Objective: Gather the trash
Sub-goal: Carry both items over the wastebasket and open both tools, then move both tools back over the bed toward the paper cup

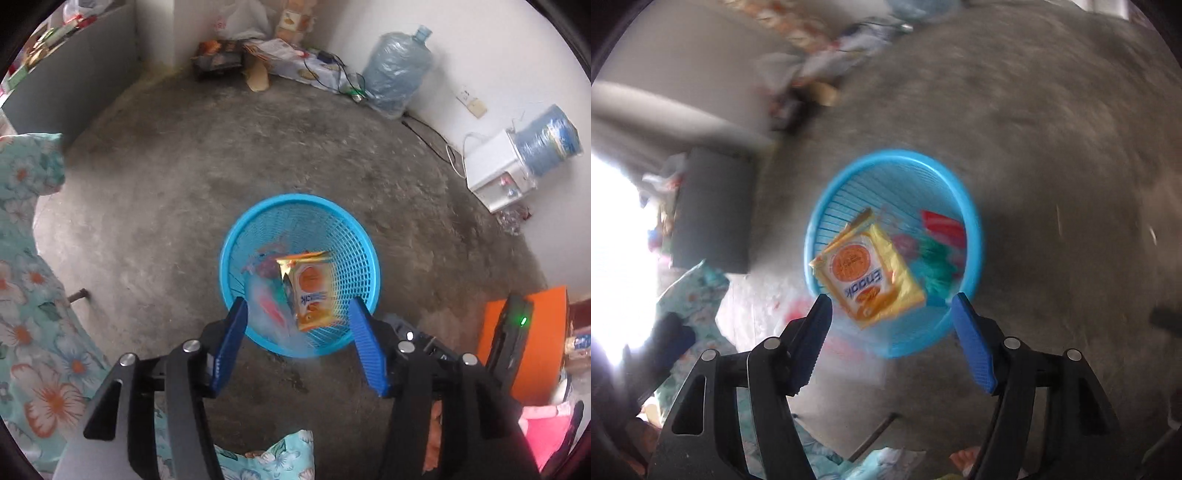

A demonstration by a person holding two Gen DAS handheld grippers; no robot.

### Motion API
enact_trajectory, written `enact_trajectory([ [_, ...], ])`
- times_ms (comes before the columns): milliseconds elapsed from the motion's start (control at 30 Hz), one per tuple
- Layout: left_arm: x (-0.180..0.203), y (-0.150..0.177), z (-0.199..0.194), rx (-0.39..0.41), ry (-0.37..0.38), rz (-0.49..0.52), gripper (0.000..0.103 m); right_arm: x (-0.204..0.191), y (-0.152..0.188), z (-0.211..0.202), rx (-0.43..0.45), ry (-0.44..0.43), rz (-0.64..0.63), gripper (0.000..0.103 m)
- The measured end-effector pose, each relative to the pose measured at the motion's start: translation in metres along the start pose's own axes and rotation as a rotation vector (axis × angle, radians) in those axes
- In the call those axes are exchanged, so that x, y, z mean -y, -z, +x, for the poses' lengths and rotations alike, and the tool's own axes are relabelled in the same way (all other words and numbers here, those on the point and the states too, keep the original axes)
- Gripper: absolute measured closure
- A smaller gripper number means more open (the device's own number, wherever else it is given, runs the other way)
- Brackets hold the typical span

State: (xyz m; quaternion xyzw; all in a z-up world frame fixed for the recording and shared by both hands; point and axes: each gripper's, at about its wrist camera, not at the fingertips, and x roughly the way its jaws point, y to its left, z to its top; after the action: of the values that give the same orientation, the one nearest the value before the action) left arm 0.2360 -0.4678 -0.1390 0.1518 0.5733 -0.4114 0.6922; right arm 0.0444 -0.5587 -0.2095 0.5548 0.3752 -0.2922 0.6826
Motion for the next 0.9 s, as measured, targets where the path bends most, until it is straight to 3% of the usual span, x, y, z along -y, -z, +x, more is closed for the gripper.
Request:
enact_trajectory([
  [67, -0.001, 0.003, -0.012, 0.024, 0.022, 0.009, 0.039, 0.006, 0.012, -0.008, 0.016, -0.033, 0.021, 0.038],
  [233, -0.005, 0.017, -0.059, 0.114, 0.020, 0.082, 0.032, -0.004, 0.041, -0.039, 0.057, -0.014, -0.050, 0.037],
  [533, -0.028, 0.059, -0.166, 0.300, 0.023, 0.065, 0.022, -0.059, 0.071, -0.094, 0.151, 0.029, -0.312, 0.029],
  [667, -0.040, 0.090, -0.221, 0.386, 0.034, 0.062, 0.007, -0.088, 0.090, -0.120, 0.216, 0.043, -0.429, 0.018],
  [767, -0.051, 0.114, -0.258, 0.447, 0.021, 0.067, 0.005, -0.112, 0.109, -0.140, 0.276, 0.050, -0.527, 0.010],
  [900, -0.076, 0.151, -0.299, 0.490, -0.008, 0.034, 0.005, -0.142, 0.137, -0.165, 0.357, 0.076, -0.647, 0.008],
])
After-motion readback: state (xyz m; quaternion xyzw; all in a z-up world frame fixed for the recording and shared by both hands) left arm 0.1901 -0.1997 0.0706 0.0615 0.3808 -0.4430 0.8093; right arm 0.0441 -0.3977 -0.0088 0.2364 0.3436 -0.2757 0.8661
